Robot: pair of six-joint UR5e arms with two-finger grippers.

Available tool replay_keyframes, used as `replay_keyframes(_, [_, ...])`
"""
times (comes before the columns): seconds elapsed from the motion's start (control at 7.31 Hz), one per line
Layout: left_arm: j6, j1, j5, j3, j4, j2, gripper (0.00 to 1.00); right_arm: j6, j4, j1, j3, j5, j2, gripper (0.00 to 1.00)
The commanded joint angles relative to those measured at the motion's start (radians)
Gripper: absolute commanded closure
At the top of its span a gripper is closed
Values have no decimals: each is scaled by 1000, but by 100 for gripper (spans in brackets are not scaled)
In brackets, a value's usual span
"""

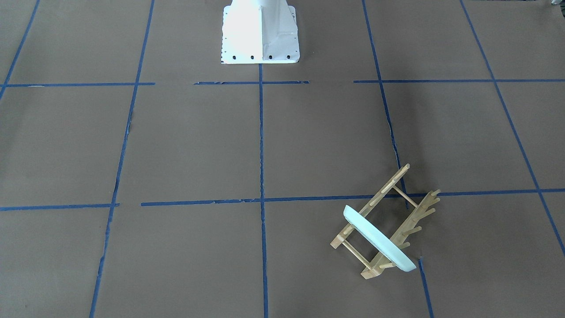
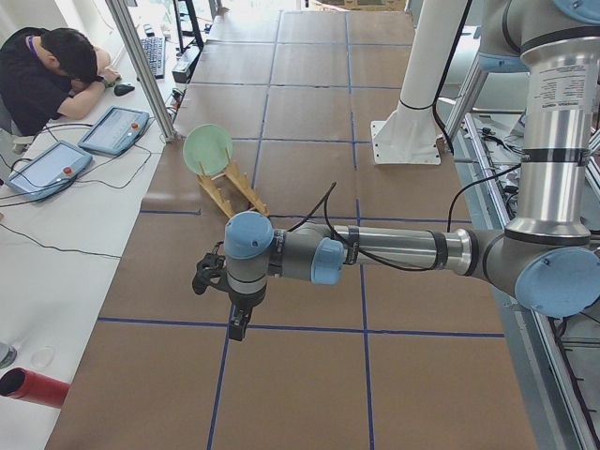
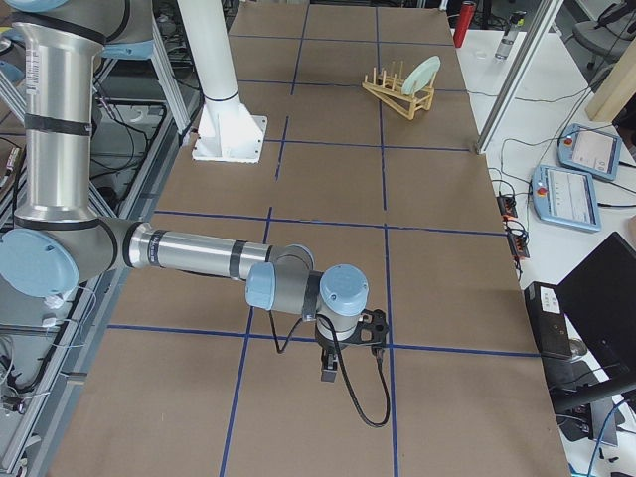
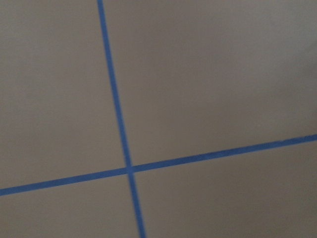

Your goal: Place plate on rack

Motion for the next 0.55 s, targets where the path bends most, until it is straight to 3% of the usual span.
replay_keyframes(0.0, [20, -22, -8, 2, 59, -6, 0, 0, 0, 1, 0, 0, 0, 0])
replay_keyframes(0.41, [-60, -22, -132, -7, 39, 11, 0, 0, 0, 1, 0, 0, 0, 0])
